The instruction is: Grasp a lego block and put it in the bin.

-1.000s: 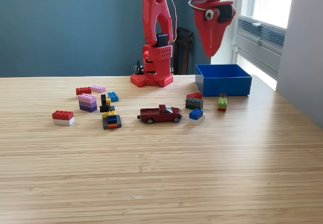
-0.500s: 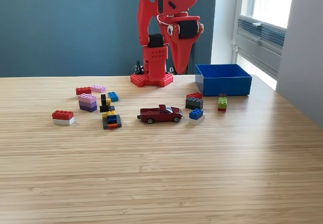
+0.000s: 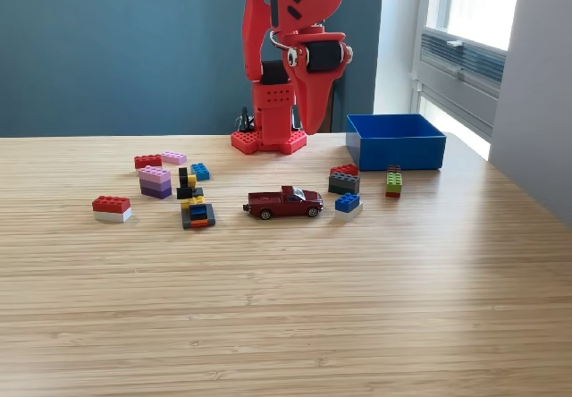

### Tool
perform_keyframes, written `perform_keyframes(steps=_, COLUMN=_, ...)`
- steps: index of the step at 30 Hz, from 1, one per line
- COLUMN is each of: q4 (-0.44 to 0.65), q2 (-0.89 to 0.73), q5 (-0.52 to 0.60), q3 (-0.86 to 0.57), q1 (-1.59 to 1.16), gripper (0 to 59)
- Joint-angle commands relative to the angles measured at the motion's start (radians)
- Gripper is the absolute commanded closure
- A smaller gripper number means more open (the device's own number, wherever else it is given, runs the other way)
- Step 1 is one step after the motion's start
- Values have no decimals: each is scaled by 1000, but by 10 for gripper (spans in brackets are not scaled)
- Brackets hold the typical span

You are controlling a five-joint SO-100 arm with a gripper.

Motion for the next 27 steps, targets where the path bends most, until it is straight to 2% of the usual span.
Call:
perform_keyframes(steps=1, q4=-12, q2=12, q5=20, q3=-14, q1=29, gripper=582)
perform_keyframes(steps=8, q4=-12, q2=12, q5=77, q3=-25, q1=67, gripper=583)
perform_keyframes(steps=20, q4=-26, q2=12, q5=318, q3=-18, q1=368, gripper=582)
perform_keyframes(steps=24, q4=-51, q2=12, q5=328, q3=-18, q1=503, gripper=573)
perform_keyframes(steps=27, q4=-67, q2=12, q5=281, q3=-8, q1=594, gripper=573)
